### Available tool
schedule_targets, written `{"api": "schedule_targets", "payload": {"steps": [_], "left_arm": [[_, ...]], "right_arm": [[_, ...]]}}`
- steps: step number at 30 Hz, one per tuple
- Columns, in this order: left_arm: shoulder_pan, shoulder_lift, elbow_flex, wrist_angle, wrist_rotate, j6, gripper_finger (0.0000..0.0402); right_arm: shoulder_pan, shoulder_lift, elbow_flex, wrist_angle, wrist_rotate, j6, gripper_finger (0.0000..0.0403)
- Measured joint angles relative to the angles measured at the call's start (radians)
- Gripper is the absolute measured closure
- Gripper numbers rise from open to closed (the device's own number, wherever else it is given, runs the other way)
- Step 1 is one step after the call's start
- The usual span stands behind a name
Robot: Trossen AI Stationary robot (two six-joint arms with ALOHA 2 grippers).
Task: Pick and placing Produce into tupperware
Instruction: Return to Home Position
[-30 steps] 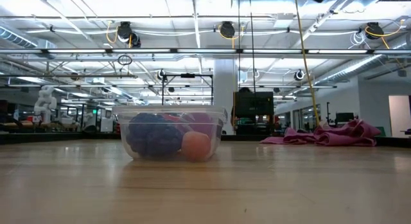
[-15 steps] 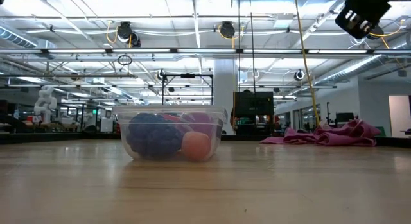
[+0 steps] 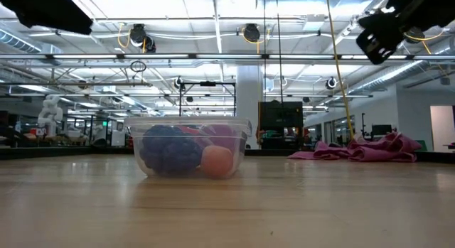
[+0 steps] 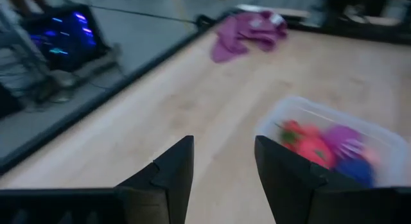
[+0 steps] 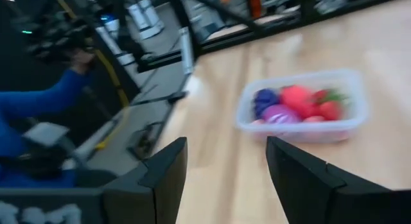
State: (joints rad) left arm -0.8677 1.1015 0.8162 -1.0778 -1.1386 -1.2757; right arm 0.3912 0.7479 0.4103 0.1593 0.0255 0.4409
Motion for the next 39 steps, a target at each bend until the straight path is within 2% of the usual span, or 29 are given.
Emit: {"api": "schedule_targets", "payload": {"steps": [6, 9, 16, 22, 26, 30, 33, 39], "left_arm": [[0.118, -0.097, -0.061, 0.059, -0.048, 0.11, 0.0231], [0.145, -0.186, -0.104, 0.113, -0.074, 0.185, 0.0231], [0.156, -0.441, -0.231, 0.176, -0.111, 0.302, 0.0231], [0.135, -0.64, -0.33, 0.252, -0.133, 0.401, 0.0231], [0.105, -0.705, -0.367, 0.377, -0.115, 0.53, 0.0231], [0.076, -0.706, -0.436, 0.592, -0.11, 0.659, 0.0231], [0.063, -0.694, -0.504, 0.737, -0.101, 0.723, 0.0231], [0.062, -0.693, -0.607, 0.881, -0.099, 0.695, 0.0231]], "right_arm": [[-0.176, 0.0, 0.0, -0.026, -0.003, -0.116, 0.02], [-0.28, 0.0, 0.0, -0.049, -0.048, -0.154, 0.02], [-0.542, -0.033, 0.0, -0.054, -0.254, -0.208, 0.02], [-0.73, -0.16, 0.0, -0.066, -0.483, -0.221, 0.02], [-0.779, -0.267, 0.0, -0.1, -0.604, -0.202, 0.02], [-0.774, -0.384, -0.016, -0.166, -0.63, -0.186, 0.02], [-0.756, -0.481, -0.1, -0.128, -0.63, -0.148, 0.02], [-0.742, -0.672, -0.311, 0.065, -0.633, -0.017, 0.02]]}}
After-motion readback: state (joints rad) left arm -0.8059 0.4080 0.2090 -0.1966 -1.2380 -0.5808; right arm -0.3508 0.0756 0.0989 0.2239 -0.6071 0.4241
